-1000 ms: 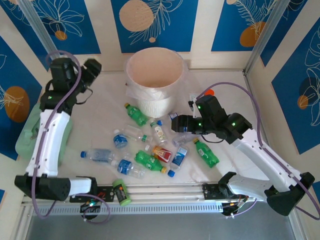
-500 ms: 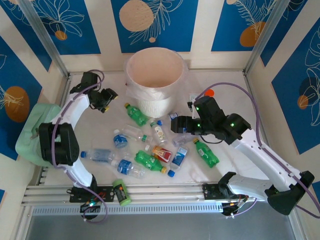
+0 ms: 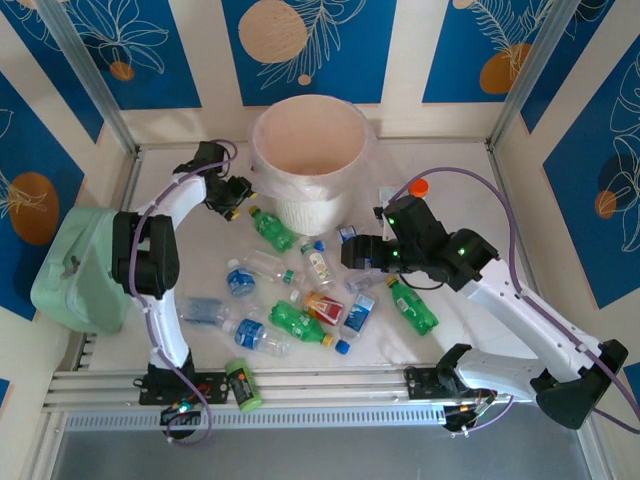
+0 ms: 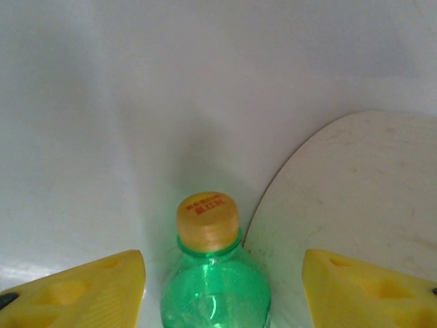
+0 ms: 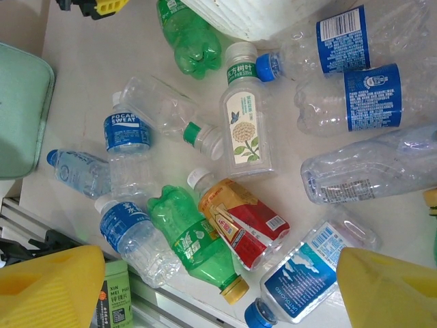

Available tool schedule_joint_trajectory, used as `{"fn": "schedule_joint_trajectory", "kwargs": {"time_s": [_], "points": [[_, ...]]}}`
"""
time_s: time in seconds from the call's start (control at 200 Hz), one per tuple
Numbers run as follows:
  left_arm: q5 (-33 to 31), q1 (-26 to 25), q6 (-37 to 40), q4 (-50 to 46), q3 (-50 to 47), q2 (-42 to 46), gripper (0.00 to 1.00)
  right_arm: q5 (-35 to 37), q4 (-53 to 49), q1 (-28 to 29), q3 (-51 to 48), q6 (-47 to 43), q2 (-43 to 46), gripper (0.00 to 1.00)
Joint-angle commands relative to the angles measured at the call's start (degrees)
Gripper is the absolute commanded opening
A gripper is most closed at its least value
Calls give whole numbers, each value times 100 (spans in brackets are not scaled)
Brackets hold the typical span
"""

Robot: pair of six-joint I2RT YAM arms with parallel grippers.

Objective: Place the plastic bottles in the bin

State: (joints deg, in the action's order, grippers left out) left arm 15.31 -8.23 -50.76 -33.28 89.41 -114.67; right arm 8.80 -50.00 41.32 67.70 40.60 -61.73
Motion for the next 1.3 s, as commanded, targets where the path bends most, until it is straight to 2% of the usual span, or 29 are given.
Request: {"fn": "schedule_joint_trajectory", "kwargs": {"time_s": [0.0,0.635,1.296], "points": [[-165,-72,-89,-141,192,-176,61,78,-83,52,-99,85,67,88],[-401,-263,-196,-135,296,-683,60,94,-192,28,-21,9,65,88],[-389,-271,-191,-135,159,-676,42,104,-247,25,101,1,-15,88]]}}
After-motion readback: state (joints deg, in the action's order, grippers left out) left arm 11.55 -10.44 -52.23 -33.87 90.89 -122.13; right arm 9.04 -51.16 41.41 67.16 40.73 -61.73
